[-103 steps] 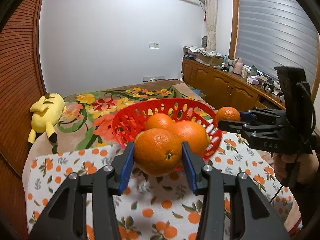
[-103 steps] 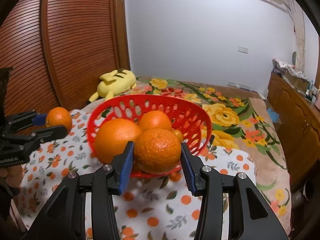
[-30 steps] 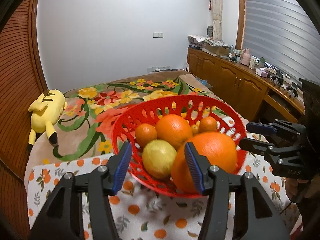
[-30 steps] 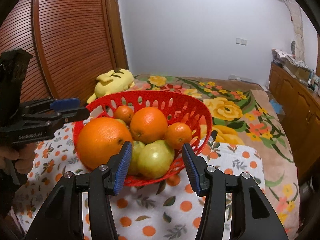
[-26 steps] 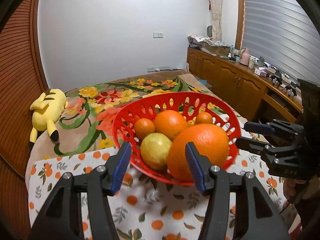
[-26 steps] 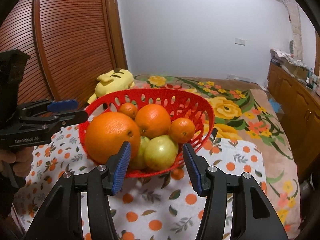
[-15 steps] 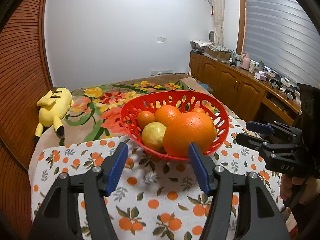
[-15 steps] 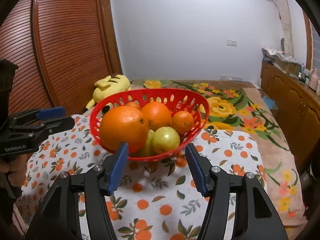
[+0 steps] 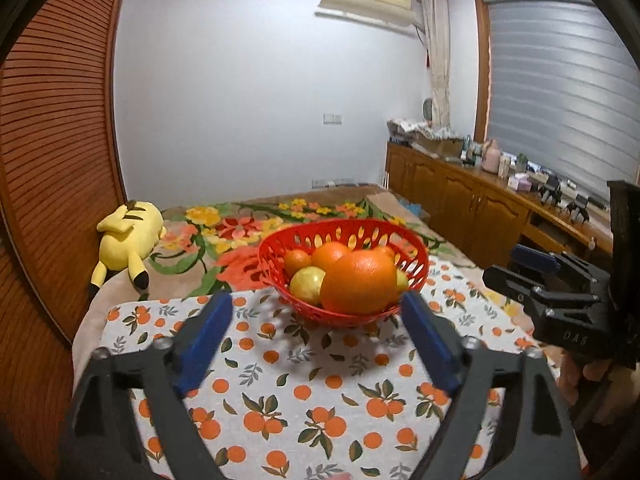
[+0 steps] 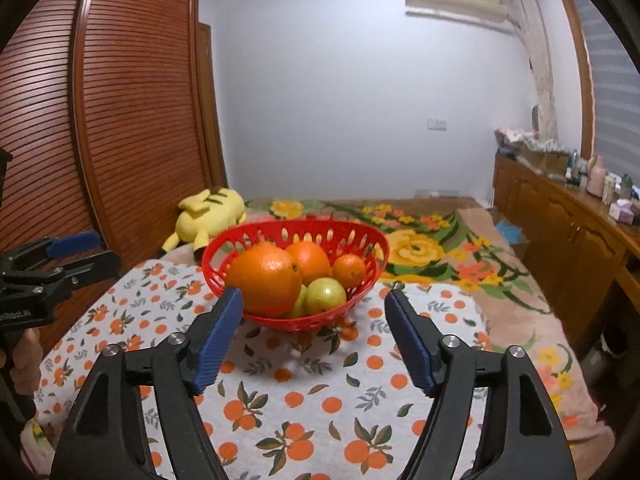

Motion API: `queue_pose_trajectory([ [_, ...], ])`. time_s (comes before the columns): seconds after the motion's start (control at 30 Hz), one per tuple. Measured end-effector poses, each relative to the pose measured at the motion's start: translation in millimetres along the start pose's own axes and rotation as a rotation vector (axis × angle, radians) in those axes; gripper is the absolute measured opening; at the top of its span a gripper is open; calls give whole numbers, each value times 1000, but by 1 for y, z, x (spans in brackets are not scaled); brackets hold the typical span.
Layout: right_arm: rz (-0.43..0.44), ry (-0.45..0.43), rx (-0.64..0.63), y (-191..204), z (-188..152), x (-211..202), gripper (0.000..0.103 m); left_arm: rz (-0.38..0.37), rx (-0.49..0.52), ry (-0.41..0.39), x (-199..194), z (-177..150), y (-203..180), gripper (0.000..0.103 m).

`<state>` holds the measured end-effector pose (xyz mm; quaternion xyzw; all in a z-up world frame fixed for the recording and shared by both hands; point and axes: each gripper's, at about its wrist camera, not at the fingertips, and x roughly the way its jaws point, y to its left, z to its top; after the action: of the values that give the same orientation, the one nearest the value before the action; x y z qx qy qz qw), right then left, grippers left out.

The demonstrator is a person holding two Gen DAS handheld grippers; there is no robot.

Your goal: Organize fruits

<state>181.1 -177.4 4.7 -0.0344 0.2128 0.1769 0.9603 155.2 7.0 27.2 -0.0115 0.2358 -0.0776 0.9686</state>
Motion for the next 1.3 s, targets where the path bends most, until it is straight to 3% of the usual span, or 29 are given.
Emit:
queue_pose_trajectory([
  [0.13, -25, -41, -16, 7, 3, -17, 87, 21, 2, -28, -17, 2, -3, 90],
  [0.33, -47, -85, -18, 15, 6, -34, 90, 35, -14, -59, -38, 3, -2, 90],
  [0.83, -53, -109, 10, 22, 0, -60, 90, 75, -31, -73, -65, -16, -1, 90],
  [1.3, -61, -110, 10, 22, -5, -64, 91, 86, -32, -66, -67, -22, -2, 90],
])
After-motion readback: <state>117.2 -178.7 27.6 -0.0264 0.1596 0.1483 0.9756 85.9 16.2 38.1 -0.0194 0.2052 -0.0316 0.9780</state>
